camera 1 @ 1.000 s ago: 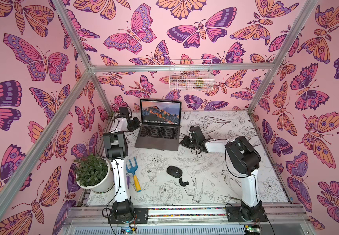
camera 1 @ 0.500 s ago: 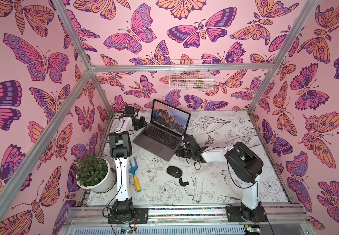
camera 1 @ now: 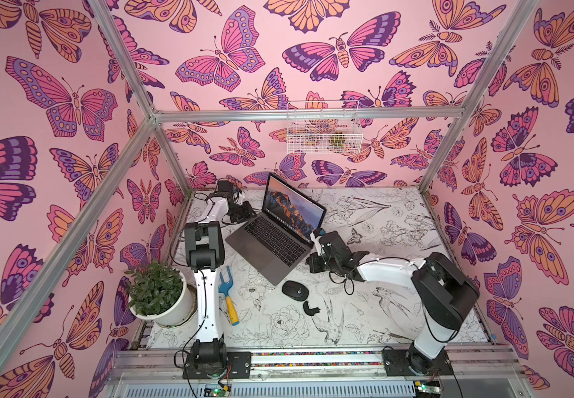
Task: Insert the wireless mouse receiver into the laptop
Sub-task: Adjust the laptop at the center of the board, then place the USB plug at the center of the board.
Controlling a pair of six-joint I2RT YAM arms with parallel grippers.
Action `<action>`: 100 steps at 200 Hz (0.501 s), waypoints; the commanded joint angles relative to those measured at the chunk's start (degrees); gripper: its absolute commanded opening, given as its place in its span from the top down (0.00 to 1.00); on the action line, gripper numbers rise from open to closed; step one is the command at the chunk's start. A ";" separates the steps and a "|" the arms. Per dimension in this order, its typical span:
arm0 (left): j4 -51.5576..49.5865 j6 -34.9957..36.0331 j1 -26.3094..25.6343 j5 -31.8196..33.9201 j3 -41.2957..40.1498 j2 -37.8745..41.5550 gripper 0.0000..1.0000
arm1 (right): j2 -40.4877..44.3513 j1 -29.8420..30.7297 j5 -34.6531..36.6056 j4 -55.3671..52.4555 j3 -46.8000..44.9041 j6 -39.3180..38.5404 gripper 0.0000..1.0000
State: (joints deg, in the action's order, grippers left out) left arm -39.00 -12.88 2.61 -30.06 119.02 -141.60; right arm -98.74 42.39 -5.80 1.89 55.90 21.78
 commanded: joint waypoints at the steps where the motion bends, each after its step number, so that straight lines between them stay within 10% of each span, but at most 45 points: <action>1: -3.05 -1.42 0.27 2.40 -4.24 4.58 0.51 | 0.82 0.06 -2.03 -15.59 4.72 -24.79 1.00; 63: 16.17 -13.95 -0.02 17.08 -32.27 26.97 0.01 | -0.53 3.26 4.36 -12.80 3.20 -70.80 1.00; 100: 26.91 -16.31 0.37 26.89 -47.81 40.97 0.00 | -4.50 3.81 7.31 9.59 -4.86 -89.04 1.00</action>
State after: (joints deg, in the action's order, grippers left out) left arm -22.48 -26.28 2.55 -11.92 79.31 -108.12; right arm -99.70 46.06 -1.85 -2.63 55.42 -47.33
